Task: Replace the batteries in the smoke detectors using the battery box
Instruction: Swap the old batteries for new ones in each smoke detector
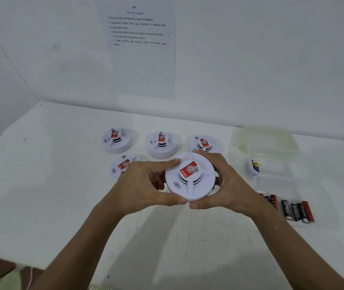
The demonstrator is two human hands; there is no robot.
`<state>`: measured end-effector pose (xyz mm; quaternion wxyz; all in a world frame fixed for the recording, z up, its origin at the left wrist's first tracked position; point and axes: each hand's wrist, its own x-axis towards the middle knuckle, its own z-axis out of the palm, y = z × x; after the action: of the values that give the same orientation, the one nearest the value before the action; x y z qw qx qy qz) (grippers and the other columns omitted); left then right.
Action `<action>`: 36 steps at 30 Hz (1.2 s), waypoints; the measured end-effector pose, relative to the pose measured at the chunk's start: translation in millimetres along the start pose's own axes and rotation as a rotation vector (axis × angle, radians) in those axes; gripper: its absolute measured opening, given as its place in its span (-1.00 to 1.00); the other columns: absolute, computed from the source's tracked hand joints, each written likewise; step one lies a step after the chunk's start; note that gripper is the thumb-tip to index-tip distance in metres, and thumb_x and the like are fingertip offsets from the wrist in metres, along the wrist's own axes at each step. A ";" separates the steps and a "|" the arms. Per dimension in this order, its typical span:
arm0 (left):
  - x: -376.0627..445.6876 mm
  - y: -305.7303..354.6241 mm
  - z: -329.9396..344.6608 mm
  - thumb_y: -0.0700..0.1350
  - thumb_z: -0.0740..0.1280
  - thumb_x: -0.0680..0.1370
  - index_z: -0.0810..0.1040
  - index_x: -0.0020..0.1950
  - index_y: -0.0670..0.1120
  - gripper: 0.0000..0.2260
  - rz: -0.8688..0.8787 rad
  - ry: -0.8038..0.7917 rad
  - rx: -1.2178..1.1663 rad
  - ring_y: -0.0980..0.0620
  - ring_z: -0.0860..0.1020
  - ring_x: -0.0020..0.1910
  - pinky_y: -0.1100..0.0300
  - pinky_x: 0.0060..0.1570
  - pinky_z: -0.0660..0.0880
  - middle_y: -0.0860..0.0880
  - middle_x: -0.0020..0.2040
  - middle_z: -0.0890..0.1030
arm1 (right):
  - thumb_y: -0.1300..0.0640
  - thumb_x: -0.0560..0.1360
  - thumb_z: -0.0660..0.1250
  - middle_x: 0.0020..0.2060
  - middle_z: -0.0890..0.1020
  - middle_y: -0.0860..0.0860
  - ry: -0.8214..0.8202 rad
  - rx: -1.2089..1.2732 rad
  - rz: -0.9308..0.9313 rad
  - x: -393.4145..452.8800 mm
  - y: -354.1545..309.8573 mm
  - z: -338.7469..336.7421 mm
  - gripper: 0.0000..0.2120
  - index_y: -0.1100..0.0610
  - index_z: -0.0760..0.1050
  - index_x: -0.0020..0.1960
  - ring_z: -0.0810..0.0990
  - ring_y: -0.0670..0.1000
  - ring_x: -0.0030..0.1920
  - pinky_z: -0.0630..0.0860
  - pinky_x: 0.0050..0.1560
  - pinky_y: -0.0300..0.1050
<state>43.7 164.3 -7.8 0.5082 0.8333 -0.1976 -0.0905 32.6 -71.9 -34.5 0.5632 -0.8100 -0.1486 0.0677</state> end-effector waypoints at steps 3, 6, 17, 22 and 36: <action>1.1 -4.1 0.7 0.06 0.62 0.24 0.53 0.33 0.09 -0.32 -0.014 -0.031 0.006 -0.02 0.59 -0.22 0.15 -0.14 0.62 0.07 -0.09 0.70 | 0.05 0.10 0.70 0.35 0.40 -0.18 0.005 -0.003 0.012 -0.8 2.7 2.1 -0.02 -0.22 0.33 0.41 0.46 -0.12 0.32 0.61 0.15 0.07; 2.8 -8.8 0.3 0.10 0.61 0.24 0.51 0.36 0.08 -0.29 -0.030 -0.051 0.005 -0.05 0.61 -0.17 0.10 -0.10 0.63 0.07 -0.04 0.71 | 0.09 0.11 0.71 0.34 0.40 -0.18 0.006 0.006 0.020 -1.0 4.8 4.0 -0.01 -0.19 0.33 0.42 0.46 -0.12 0.31 0.61 0.15 0.07; 6.3 -11.8 0.3 0.07 0.60 0.27 0.49 0.38 0.09 -0.31 -0.013 -0.073 0.014 -0.04 0.63 -0.16 0.07 -0.08 0.63 0.10 -0.04 0.70 | 0.04 0.09 0.70 0.35 0.40 -0.16 0.020 0.014 0.020 0.8 9.4 4.1 -0.01 -0.16 0.33 0.43 0.46 -0.11 0.30 0.62 0.15 -0.01; 8.9 -15.1 3.1 0.11 0.58 0.29 0.35 0.43 0.23 -0.24 0.000 -0.075 0.066 0.09 0.63 -0.04 0.20 -0.05 0.62 0.22 0.01 0.65 | -0.05 0.08 0.69 0.34 0.46 -0.14 0.052 0.028 0.032 3.2 13.6 8.4 -0.01 -0.15 0.33 0.43 0.49 -0.09 0.32 0.62 0.14 -0.09; 8.6 -25.5 6.9 -0.15 0.55 0.38 0.42 0.39 0.12 -0.37 -0.045 -0.084 -0.076 0.06 0.64 0.03 0.19 -0.10 0.62 0.16 0.13 0.63 | 0.20 0.18 0.70 0.29 0.49 -0.14 0.038 0.116 0.085 1.5 20.4 7.0 -0.11 -0.14 0.37 0.39 0.59 -0.01 0.14 0.59 -0.12 -0.20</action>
<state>55.0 165.4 -33.1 0.5285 0.8132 -0.1965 -0.1442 35.5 -71.8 -56.0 0.6085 -0.7827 -0.0994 0.0847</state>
